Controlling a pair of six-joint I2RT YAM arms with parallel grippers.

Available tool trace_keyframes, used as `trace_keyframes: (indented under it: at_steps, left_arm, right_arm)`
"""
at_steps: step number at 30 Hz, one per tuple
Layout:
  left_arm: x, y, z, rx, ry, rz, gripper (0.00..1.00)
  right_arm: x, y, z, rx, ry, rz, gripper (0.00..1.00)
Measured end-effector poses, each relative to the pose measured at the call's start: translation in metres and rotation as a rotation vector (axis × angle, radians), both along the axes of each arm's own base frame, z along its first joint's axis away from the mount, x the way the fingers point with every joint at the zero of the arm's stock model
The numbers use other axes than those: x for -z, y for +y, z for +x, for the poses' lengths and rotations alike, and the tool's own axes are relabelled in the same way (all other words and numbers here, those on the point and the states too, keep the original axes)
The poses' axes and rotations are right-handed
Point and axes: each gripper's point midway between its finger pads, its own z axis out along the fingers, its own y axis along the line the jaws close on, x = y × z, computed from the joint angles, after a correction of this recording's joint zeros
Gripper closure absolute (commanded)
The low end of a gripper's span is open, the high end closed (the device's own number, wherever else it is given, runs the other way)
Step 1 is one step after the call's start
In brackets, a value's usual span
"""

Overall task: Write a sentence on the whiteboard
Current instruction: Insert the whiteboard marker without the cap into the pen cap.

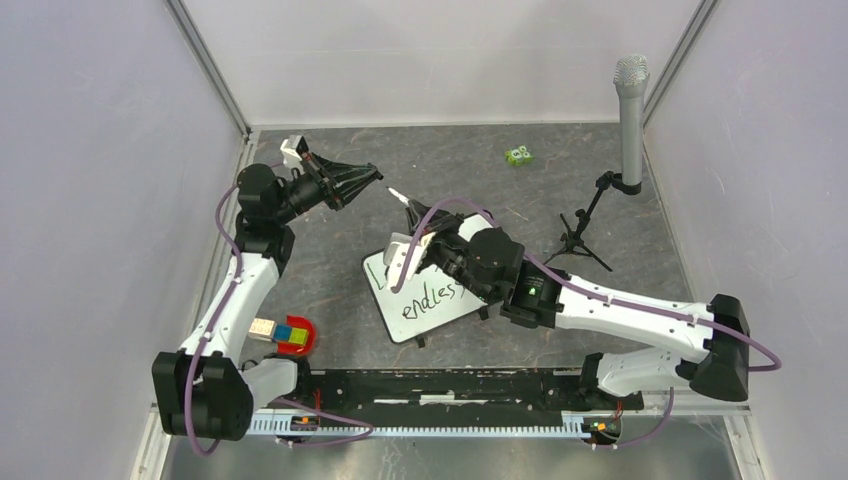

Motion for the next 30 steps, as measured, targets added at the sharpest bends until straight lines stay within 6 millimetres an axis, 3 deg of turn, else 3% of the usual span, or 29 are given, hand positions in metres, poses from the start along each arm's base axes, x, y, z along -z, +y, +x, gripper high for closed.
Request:
trace_keyframes:
  at_steps: [30]
  left_arm:
    - [0.002, -0.029, -0.013, 0.064, 0.028, 0.007, 0.98]
  right_arm:
    - [0.001, 0.006, 0.022, 0.139, 0.002, -0.002, 1.0]
